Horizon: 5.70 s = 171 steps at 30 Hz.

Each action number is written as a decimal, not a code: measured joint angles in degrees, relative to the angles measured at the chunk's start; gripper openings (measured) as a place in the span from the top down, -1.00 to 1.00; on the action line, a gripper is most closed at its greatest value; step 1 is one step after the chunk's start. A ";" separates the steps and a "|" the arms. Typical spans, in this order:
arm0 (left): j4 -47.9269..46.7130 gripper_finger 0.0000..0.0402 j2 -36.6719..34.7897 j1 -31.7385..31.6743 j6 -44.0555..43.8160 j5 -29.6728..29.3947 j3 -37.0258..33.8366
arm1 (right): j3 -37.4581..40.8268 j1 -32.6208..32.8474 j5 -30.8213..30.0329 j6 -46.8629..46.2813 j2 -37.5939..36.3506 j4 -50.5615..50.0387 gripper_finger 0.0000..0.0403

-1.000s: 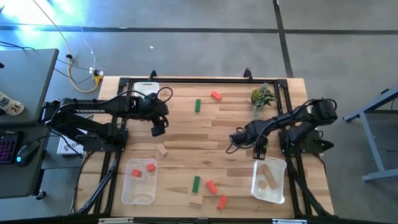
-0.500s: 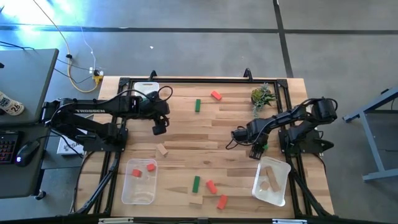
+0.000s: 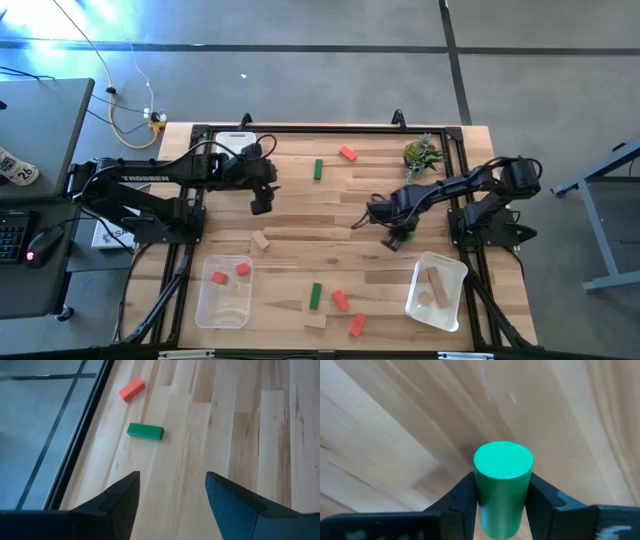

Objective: Sort & place blocks by color
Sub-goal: Put the green block into the top white bin

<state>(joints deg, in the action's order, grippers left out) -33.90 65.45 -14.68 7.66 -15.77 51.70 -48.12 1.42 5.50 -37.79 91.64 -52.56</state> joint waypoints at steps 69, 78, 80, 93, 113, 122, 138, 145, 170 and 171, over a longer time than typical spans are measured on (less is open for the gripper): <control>39.88 -0.05 0.02 0.37 -27.04 13.47 0.02 | -41.51 -4.03 -16.99 13.67 -0.09 37.03 0.48; 41.41 -0.05 0.02 -2.49 -27.02 14.57 0.02 | -41.51 -4.07 -18.14 9.67 -0.07 37.69 0.48; 41.50 -0.05 0.23 -2.90 -27.02 15.57 0.04 | -41.51 -4.05 -19.08 9.31 -0.04 37.78 0.48; 46.95 -0.05 4.26 -3.48 -26.38 20.09 0.09 | -41.51 -4.01 -19.43 4.58 -0.02 38.02 0.48; 49.69 0.48 5.16 -5.05 -21.53 22.48 -0.02 | -41.59 -4.05 -19.80 4.84 0.08 37.92 0.49; 46.42 0.48 4.98 -6.88 -17.53 23.48 0.00 | -41.51 -3.95 -23.63 4.58 0.37 36.95 -0.08; 15.23 0.43 2.79 -16.97 -11.98 12.06 0.04 | -41.51 -8.61 -24.33 8.20 0.26 35.14 -0.39; -0.08 0.48 -0.12 -19.52 -13.16 6.45 0.07 | -41.51 -11.87 -24.11 12.72 0.28 32.08 -0.40; -27.79 0.44 3.30 -27.99 -30.01 4.00 0.02 | -41.49 -30.32 -11.46 20.42 1.31 16.33 -0.40; -27.81 0.44 3.95 -28.59 -30.01 4.01 0.02 | -41.49 -30.74 -10.29 21.04 1.86 16.14 -0.40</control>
<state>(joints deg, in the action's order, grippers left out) -61.71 69.40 -43.27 -22.35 -11.76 51.72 -89.60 -29.33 -4.79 -16.75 93.49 -36.42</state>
